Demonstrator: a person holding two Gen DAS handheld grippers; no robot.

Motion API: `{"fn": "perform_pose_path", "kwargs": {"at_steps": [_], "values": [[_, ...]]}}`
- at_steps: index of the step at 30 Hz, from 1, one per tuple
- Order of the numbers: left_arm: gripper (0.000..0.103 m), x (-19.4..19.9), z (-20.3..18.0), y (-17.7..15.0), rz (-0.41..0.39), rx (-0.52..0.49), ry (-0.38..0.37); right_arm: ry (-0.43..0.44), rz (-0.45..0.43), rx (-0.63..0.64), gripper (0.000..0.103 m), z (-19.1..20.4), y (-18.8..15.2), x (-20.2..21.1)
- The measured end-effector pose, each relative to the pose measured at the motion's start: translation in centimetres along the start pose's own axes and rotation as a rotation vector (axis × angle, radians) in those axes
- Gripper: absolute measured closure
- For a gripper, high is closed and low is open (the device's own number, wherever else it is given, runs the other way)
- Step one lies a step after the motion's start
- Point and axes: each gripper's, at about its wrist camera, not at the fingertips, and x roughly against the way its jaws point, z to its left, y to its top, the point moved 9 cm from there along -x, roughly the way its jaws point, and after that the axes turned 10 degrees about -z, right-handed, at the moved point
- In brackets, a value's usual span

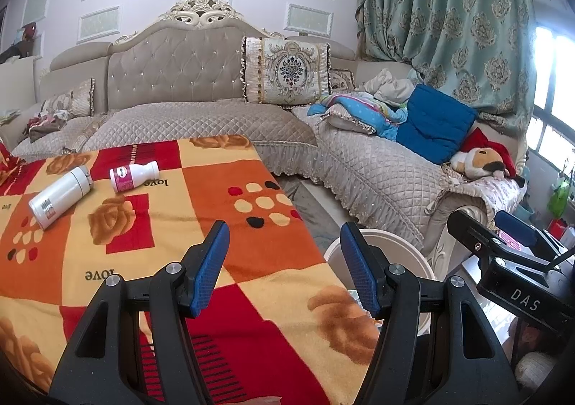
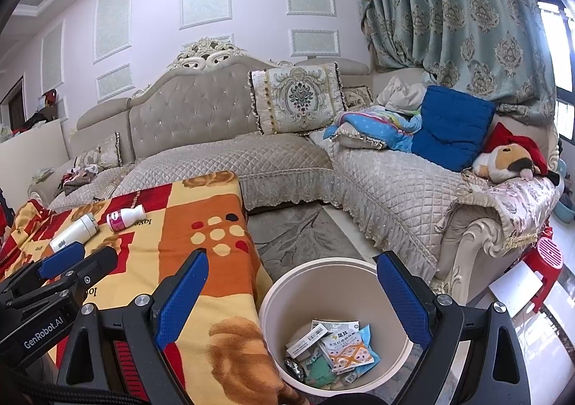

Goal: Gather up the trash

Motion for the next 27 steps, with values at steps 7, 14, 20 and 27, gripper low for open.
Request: {"fn": "perform_pose_path", "kwargs": {"at_steps": [7,14,20,27], "values": [[0.040,-0.10,-0.13,0.02,0.004,-0.004,-0.001,0.000,0.002,0.000,0.009,-0.11,-0.04,-0.04],[0.040,-0.15,-0.13,-0.01,0.004,-0.004,-0.001,0.000,0.006,0.001,0.009,-0.30,-0.26,0.01],[0.040,-0.30,-0.20,-0.11,0.010,-0.009,-0.005,-0.001,0.008,0.000,0.009,-0.30,-0.26,0.00],[0.040,-0.56,-0.60,-0.26,0.019,-0.014,-0.013,-0.002,0.011,0.001,0.009,-0.51,-0.36,0.05]]}}
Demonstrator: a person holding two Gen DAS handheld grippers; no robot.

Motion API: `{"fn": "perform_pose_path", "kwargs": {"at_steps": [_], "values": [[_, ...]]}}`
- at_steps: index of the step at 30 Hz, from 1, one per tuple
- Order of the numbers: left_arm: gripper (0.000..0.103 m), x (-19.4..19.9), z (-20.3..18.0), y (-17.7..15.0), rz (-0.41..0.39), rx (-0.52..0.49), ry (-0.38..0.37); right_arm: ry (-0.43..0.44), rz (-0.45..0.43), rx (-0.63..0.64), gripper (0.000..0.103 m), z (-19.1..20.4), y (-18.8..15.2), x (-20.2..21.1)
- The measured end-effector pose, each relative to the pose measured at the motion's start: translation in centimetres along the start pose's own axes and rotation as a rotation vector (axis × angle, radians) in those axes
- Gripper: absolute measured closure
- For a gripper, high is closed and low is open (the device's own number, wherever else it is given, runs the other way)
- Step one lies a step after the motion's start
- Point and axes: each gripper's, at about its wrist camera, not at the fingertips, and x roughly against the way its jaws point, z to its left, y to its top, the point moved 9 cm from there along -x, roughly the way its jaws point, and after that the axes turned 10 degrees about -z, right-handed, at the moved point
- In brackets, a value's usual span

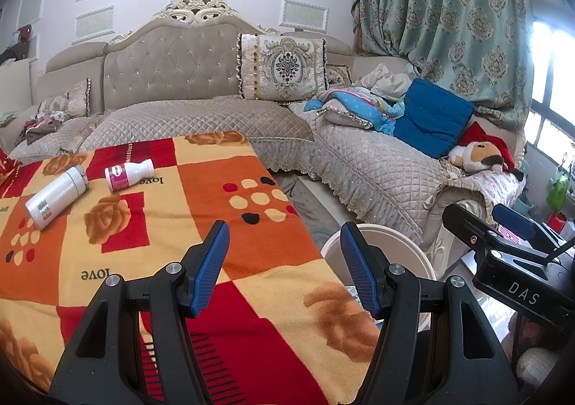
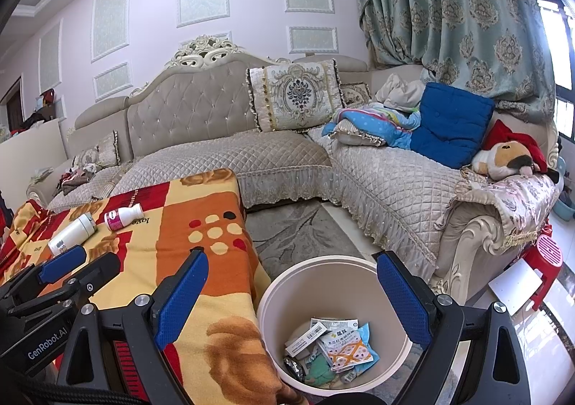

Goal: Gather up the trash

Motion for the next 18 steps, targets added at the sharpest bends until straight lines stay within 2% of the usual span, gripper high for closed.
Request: {"fn": "perform_pose_path", "kwargs": {"at_steps": [18], "values": [[0.040,-0.58,-0.54,-0.72,0.003,-0.028,0.001,-0.005,0.033,0.001,0.009,-0.15,-0.91,-1.01]]}}
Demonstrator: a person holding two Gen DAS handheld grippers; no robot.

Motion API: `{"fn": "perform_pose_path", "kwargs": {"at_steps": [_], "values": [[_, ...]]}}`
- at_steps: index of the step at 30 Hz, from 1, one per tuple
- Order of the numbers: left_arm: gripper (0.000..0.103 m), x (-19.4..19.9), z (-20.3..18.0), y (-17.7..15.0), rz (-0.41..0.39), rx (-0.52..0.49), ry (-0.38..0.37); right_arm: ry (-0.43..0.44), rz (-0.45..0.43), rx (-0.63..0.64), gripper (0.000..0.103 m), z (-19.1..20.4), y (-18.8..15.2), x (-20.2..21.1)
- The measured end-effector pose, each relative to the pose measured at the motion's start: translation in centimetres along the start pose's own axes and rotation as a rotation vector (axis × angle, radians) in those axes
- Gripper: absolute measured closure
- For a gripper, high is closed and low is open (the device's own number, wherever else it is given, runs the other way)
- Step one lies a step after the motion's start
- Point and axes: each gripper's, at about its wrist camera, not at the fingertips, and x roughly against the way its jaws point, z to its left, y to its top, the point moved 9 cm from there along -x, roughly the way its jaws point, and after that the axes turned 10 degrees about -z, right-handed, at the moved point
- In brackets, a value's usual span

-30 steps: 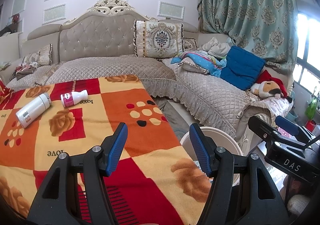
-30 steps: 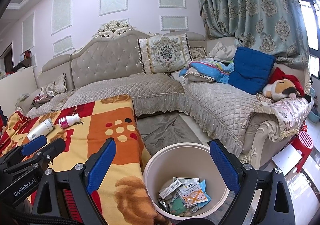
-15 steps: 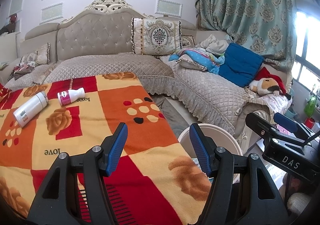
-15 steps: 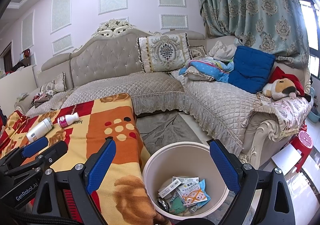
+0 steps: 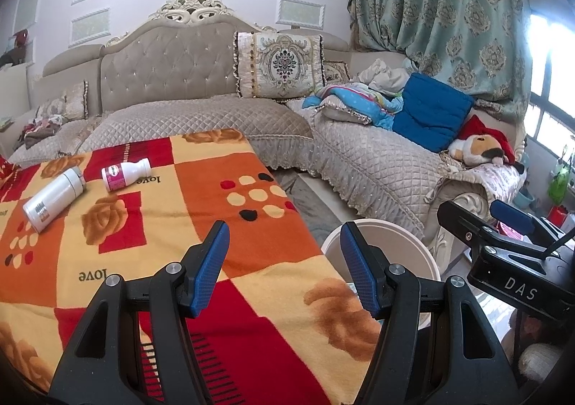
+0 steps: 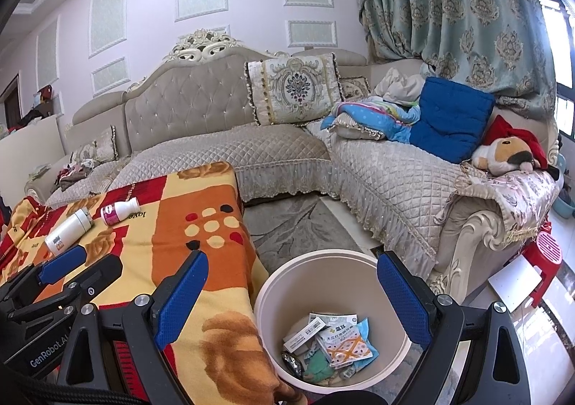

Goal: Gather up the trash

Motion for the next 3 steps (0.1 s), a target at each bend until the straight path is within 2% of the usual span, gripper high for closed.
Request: {"fn": "perform_pose_path", "kwargs": {"at_steps": [3], "values": [[0.040,-0.23,0.16,-0.21,0.006,0.002,0.001,-0.001,0.006,0.003,0.009,0.21,-0.07,-0.16]]}}
